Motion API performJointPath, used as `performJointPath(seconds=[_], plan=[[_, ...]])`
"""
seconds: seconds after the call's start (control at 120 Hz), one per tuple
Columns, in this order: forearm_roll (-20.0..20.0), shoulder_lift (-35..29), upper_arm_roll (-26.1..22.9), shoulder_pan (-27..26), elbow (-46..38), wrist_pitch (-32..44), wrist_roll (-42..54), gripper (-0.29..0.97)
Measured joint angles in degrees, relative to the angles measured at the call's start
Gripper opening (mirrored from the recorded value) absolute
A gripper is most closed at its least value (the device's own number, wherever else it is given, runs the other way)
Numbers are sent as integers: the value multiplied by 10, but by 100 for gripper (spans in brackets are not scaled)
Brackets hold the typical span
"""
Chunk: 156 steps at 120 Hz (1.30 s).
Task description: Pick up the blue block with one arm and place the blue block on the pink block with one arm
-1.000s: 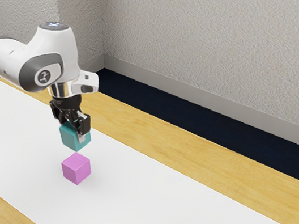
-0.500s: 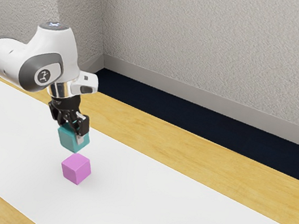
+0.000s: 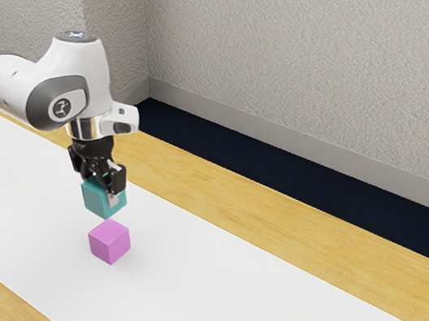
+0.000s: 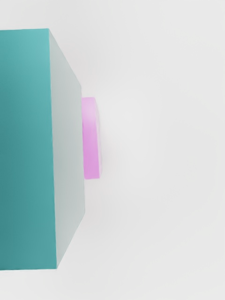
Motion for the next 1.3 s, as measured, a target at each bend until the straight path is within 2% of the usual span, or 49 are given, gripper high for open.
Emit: performJointPath(seconds=[0.758, 0.992, 1.167, 1.208, 1.3], plan=[[0, 0, 4, 0, 0, 2, 7, 39], [-2, 0, 4, 0, 0, 2, 10, 54], [-2, -9, 3, 0, 2, 0, 12, 60], [-2, -23, 2, 0, 13, -10, 12, 62], [0, -46, 2, 0, 119, -91, 11, 64]])
